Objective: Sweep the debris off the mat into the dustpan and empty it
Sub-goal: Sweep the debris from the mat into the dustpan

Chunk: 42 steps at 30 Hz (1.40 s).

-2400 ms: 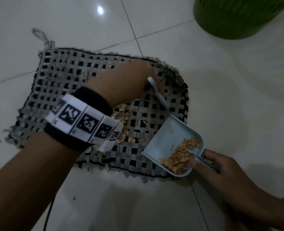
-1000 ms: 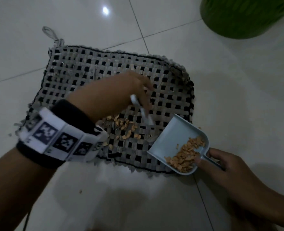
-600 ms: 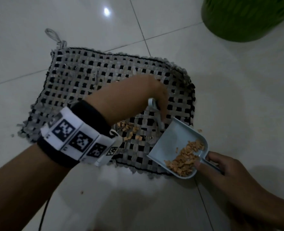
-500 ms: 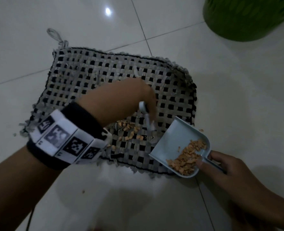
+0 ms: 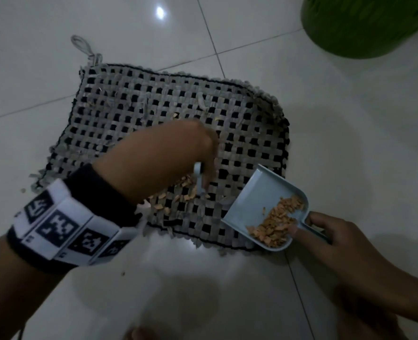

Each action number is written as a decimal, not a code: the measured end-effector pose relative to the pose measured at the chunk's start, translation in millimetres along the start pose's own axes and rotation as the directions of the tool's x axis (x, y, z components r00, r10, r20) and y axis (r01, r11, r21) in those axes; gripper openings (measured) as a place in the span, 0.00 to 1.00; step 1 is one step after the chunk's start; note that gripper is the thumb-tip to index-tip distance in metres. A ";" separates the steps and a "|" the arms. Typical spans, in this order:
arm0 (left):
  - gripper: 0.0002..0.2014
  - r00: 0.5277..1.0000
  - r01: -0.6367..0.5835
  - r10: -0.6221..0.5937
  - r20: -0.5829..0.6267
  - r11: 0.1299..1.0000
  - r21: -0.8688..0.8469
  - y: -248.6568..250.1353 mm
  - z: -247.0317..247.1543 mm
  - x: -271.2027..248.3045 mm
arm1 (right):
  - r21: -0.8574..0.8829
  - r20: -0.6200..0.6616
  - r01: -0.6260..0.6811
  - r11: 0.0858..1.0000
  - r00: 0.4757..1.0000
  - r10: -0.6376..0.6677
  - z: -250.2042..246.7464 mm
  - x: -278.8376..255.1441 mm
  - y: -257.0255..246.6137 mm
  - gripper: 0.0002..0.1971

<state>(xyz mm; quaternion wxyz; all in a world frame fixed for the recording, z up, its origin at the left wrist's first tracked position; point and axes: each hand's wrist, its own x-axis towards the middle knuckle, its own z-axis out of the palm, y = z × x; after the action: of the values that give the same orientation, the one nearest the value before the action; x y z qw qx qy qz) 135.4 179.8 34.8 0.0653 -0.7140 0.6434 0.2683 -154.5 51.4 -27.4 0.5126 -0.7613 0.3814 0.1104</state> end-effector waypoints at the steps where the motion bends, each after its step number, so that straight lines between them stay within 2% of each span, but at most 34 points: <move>1: 0.12 1.000 0.000 0.001 -0.024 0.999 0.039 -2.6 -4.1 -5.0 | 0.005 0.002 0.002 1.000 1.000 -0.002 0.7 0.0 0.1 0.05; 5: 0.15 0.991 -0.061 0.057 -0.120 0.998 -0.026 15.6 -4.2 -2.7 | 0.014 0.000 -0.011 1.000 1.000 0.011 5.8 -1.5 0.4 0.07; 6: 0.14 0.995 -0.046 0.041 -0.089 0.997 -0.065 18.1 3.2 3.1 | 0.026 0.004 -0.017 1.000 1.000 0.017 6.5 -2.0 -0.4 0.07; 8: 0.11 0.993 0.114 -0.116 0.005 0.973 -0.201 13.1 11.7 9.1 | 0.046 0.007 -0.024 0.999 1.000 0.024 6.2 -2.6 -2.2 0.08; 10: 0.12 0.983 0.185 -0.177 0.058 0.962 -0.202 5.6 7.8 2.9 | 0.045 0.005 -0.013 0.999 1.000 0.013 4.9 -2.2 -2.5 0.08; 11: 0.10 0.986 0.161 -0.154 0.057 0.976 -0.150 3.2 3.0 -1.3 | 0.044 0.005 -0.005 0.999 1.000 0.005 4.3 -2.0 -2.8 0.08; 13: 0.12 0.997 0.059 -0.061 -0.040 0.997 -0.047 1.7 -1.8 -9.0 | 0.051 0.016 0.009 0.999 1.000 -0.009 5.2 -2.6 -3.6 0.11; 16: 0.11 0.995 -0.018 0.006 -0.096 0.991 -0.134 16.8 -1.8 -4.4 | 0.060 0.042 0.017 0.998 0.999 -0.020 8.0 -3.4 -5.5 0.18; 19: 0.11 0.997 0.074 -0.075 0.004 0.974 -0.214 13.9 7.8 1.8 | 0.072 0.043 0.021 0.997 0.999 -0.024 8.5 -2.7 -6.7 0.20; 21: 0.11 0.997 0.069 -0.065 0.034 0.988 -0.135 4.5 3.3 -5.6 | 0.077 0.029 0.024 0.997 0.999 -0.026 8.2 -1.6 -6.6 0.18; 23: 0.14 0.997 0.077 -0.078 0.000 0.987 -0.144 -1.0 -2.6 -12.4 | 0.068 0.016 0.022 0.997 1.000 -0.023 8.8 0.0 -5.8 0.14; 25: 0.19 0.993 -0.009 -0.009 -0.114 0.987 -0.158 4.4 -4.4 -9.7 | 0.064 0.012 0.010 0.998 1.000 -0.011 10.9 1.4 -4.4 0.10; 26: 0.21 0.990 -0.052 0.031 -0.141 0.988 -0.148 9.4 -2.0 -6.4 | 0.063 0.015 0.006 0.998 1.000 -0.007 12.1 1.8 -3.7 0.09; 27: 0.20 0.991 -0.074 0.058 -0.119 0.988 -0.139 14.3 3.5 -2.1 | 0.062 0.019 0.004 0.998 1.000 -0.005 12.9 1.8 -3.6 0.09; 28: 0.18 0.996 -0.063 0.053 -0.078 0.989 -0.137 16.1 10.5 0.3 | 0.061 0.023 0.001 0.998 1.000 -0.003 13.3 1.8 -3.6 0.08; 30: 0.09 0.996 0.088 -0.091 -0.007 0.975 -0.203 6.8 15.8 1.3 | 0.059 0.023 0.005 0.998 1.000 -0.006 12.3 2.8 -3.8 0.07; 32: 0.16 0.985 0.169 -0.160 0.060 0.964 -0.205 -9.6 9.5 -4.1 | 0.045 0.016 0.024 0.999 1.000 -0.024 10.6 4.1 -3.4 0.07; 33: 0.14 0.982 0.182 -0.171 0.076 0.966 -0.185 -19.0 4.6 -8.5 | 0.039 0.011 0.037 0.999 0.999 -0.037 10.2 4.7 -3.9 0.06; 34: 0.14 0.984 0.179 -0.172 0.055 0.970 -0.163 -27.4 -1.2 -13.2 | 0.039 0.008 0.048 0.998 0.999 -0.048 10.6 5.6 -5.0 0.06; 36: 0.20 0.973 0.181 -0.203 -0.107 0.965 -0.193 -42.5 -9.4 -20.9 | 0.052 0.012 0.069 0.996 0.997 -0.070 13.4 8.4 -10.7 0.05; 37: 0.20 0.949 0.184 -0.236 -0.209 0.952 -0.244 -49.0 -11.3 -22.1 | 0.062 0.010 0.079 0.995 0.997 -0.079 15.3 11.3 -14.8 0.05; 39: 0.17 0.869 0.185 -0.314 -0.383 0.923 -0.337 -58.5 -6.9 -16.8 | 0.076 0.003 0.086 0.993 0.996 -0.087 18.1 20.4 -25.0 0.04; 40: 0.16 0.836 0.189 -0.342 -0.430 0.914 -0.360 -61.6 -2.7 -10.4 | 0.075 0.000 0.089 0.993 0.996 -0.090 18.6 25.6 -30.8 0.05; 42: 0.16 0.815 0.191 -0.365 -0.449 0.902 -0.387 -63.4 3.3 -0.9 | 0.062 -0.010 0.104 0.993 0.995 -0.104 17.3 36.7 -41.5 0.09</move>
<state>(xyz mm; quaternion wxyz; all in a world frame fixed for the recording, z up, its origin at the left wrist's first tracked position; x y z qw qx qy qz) 194.8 192.3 16.5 -0.1873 -0.8472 0.4712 0.1585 -96.7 56.9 -26.8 0.5396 -0.7643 0.3463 0.0689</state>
